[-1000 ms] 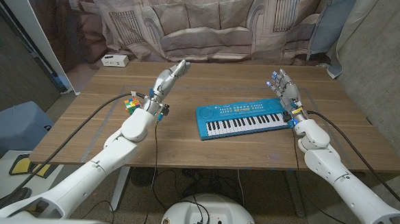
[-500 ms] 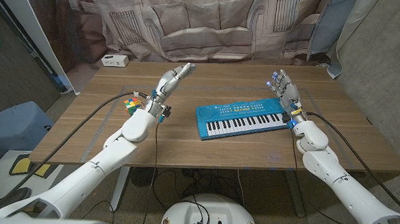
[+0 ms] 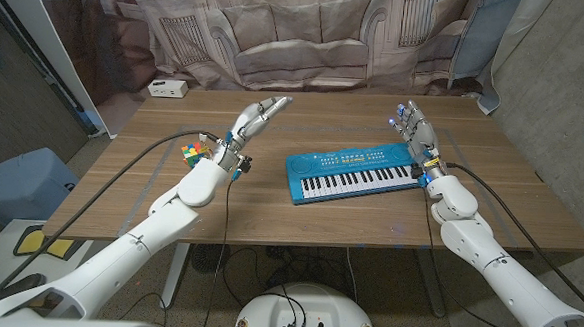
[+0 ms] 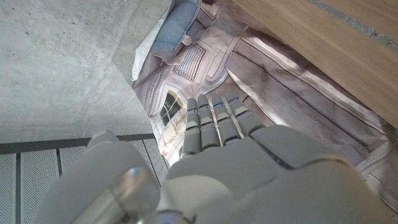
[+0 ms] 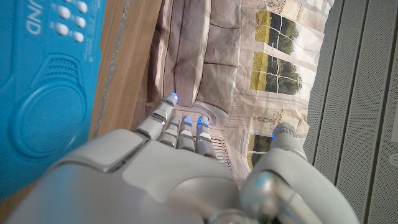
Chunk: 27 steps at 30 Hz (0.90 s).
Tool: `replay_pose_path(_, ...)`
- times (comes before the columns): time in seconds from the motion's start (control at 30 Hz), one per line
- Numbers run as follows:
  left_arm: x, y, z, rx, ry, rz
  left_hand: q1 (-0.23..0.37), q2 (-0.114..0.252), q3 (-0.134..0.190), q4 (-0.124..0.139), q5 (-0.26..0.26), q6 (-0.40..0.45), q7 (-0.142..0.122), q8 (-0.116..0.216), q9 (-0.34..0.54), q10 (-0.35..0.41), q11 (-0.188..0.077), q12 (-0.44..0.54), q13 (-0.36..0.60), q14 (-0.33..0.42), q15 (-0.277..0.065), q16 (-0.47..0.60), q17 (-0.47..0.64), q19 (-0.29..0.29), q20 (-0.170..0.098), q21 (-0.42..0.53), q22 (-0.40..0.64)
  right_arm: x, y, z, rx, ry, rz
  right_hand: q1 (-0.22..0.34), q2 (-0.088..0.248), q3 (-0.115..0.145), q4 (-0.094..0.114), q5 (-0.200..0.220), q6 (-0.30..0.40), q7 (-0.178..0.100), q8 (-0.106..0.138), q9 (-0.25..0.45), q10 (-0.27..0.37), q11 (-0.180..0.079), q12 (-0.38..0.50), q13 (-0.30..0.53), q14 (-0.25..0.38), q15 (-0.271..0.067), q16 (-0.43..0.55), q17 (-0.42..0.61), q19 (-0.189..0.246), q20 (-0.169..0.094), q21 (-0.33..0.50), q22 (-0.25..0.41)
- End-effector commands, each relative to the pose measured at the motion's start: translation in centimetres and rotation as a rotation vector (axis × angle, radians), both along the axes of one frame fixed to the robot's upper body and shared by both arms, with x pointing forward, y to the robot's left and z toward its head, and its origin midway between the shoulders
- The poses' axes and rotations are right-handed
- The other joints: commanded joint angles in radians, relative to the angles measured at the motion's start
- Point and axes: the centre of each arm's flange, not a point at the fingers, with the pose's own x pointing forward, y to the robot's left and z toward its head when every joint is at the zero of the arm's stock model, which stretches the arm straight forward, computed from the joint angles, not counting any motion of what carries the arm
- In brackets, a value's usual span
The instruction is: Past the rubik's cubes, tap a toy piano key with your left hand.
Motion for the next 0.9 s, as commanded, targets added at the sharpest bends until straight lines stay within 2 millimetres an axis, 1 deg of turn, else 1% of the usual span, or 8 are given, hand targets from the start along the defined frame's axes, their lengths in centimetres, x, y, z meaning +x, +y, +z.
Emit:
replay_pose_path(0.03,-0.8,-0.6,-0.3,0.071,-0.035,0.000,0.013,-0.001,0.000,-0.003,-0.001,0.014,0.002,0.004,0.004,0.018,0.003,0.007,0.003,0.018,-0.001,0.003,0.004,0.020,-0.001,-0.001,0.003,-0.7,-0.1,-0.1,0.001,0.004,-0.023,0.010,-0.003,-0.006,-0.001,0.001,0.006,0.000,0.007,0.002,0.013,-0.002,0.001,0.004,0.014,0.002,0.003,0.002,0.013,-0.008,0.001,0.002)
replay_pose_path(0.13,-1.1,-0.8,-0.2,0.079,-0.050,-0.007,0.014,-0.001,-0.001,-0.004,-0.001,0.020,0.003,0.004,0.004,0.020,0.004,0.006,0.003,0.023,-0.002,0.003,0.004,0.026,-0.003,0.000,0.003,-1.0,-0.3,-0.2,0.006,0.000,-0.028,0.008,-0.004,-0.008,0.000,0.001,0.012,-0.001,0.008,0.002,0.017,-0.004,0.000,0.004,0.022,0.004,0.006,0.003,0.024,-0.008,0.004,0.002)
replay_pose_path(0.23,-1.6,-1.2,-0.1,0.093,-0.075,-0.010,0.014,-0.002,-0.001,-0.005,-0.001,0.022,0.002,0.004,0.004,0.024,0.000,0.006,0.003,0.027,-0.003,0.004,0.004,0.028,-0.002,0.000,0.003,-1.4,-0.5,-0.3,0.009,-0.003,-0.035,0.007,-0.004,-0.009,0.000,0.001,0.014,-0.001,0.008,0.002,0.022,-0.003,0.001,0.004,0.024,0.003,0.006,0.003,0.025,-0.007,0.004,0.003)
replay_pose_path(0.27,-1.6,-1.3,-0.1,0.096,-0.081,-0.011,0.014,-0.002,-0.001,-0.005,-0.001,0.022,0.002,0.003,0.004,0.026,0.002,0.007,0.003,0.028,-0.003,0.003,0.004,0.029,-0.002,-0.001,0.003,-1.5,-0.5,-0.3,0.002,-0.006,-0.037,0.007,-0.005,-0.010,0.000,0.001,0.014,-0.001,0.008,0.002,0.023,-0.002,0.001,0.004,0.024,0.003,0.006,0.003,0.026,-0.007,0.004,0.003)
replay_pose_path(0.6,-1.9,-2.1,0.1,0.144,-0.120,-0.010,0.016,-0.004,-0.003,-0.006,-0.001,0.035,0.001,0.003,0.004,0.034,0.000,0.006,0.003,0.039,-0.005,0.003,0.004,0.041,0.001,0.000,0.003,-2.6,-0.7,-1.2,0.025,-0.004,-0.054,0.005,-0.005,-0.012,0.001,0.001,0.017,-0.003,0.008,0.002,0.025,-0.003,-0.001,0.004,0.025,0.003,0.005,0.004,0.026,-0.005,0.002,0.003)
replay_pose_path(0.83,-2.2,-2.6,0.5,0.171,-0.157,-0.023,0.018,-0.004,-0.005,-0.008,-0.001,0.051,0.006,0.003,0.004,0.048,0.011,0.006,0.003,0.058,0.000,0.005,0.005,0.059,0.006,0.001,0.003,-2.9,-0.8,-1.7,0.041,-0.008,-0.064,0.004,-0.005,-0.013,0.002,0.001,0.016,-0.003,0.006,0.002,0.023,-0.003,-0.003,0.004,0.024,0.002,0.003,0.004,0.018,-0.001,-0.002,0.003)
replay_pose_path(0.87,-2.2,-2.7,0.5,0.175,-0.162,-0.026,0.019,-0.003,-0.005,-0.009,0.000,0.055,0.007,0.003,0.005,0.054,0.019,0.007,0.003,0.060,0.003,0.005,0.005,0.063,0.008,0.001,0.002,-3.0,-0.8,-1.7,0.044,-0.007,-0.063,0.003,-0.005,-0.013,0.002,0.001,0.016,-0.003,0.006,0.002,0.022,-0.002,-0.004,0.004,0.024,0.002,0.003,0.004,0.018,-0.001,-0.002,0.003)
replay_pose_path(0.9,-2.3,-2.8,0.5,0.181,-0.168,-0.026,0.019,-0.003,-0.005,-0.009,0.000,0.056,0.006,0.003,0.005,0.054,0.016,0.007,0.003,0.061,0.004,0.005,0.005,0.064,0.008,0.001,0.002,-3.0,-0.8,-1.8,0.044,-0.007,-0.064,0.003,-0.005,-0.014,0.003,0.001,0.016,-0.003,0.006,0.002,0.022,-0.001,-0.004,0.004,0.022,0.002,0.002,0.004,0.017,-0.001,-0.003,0.003)
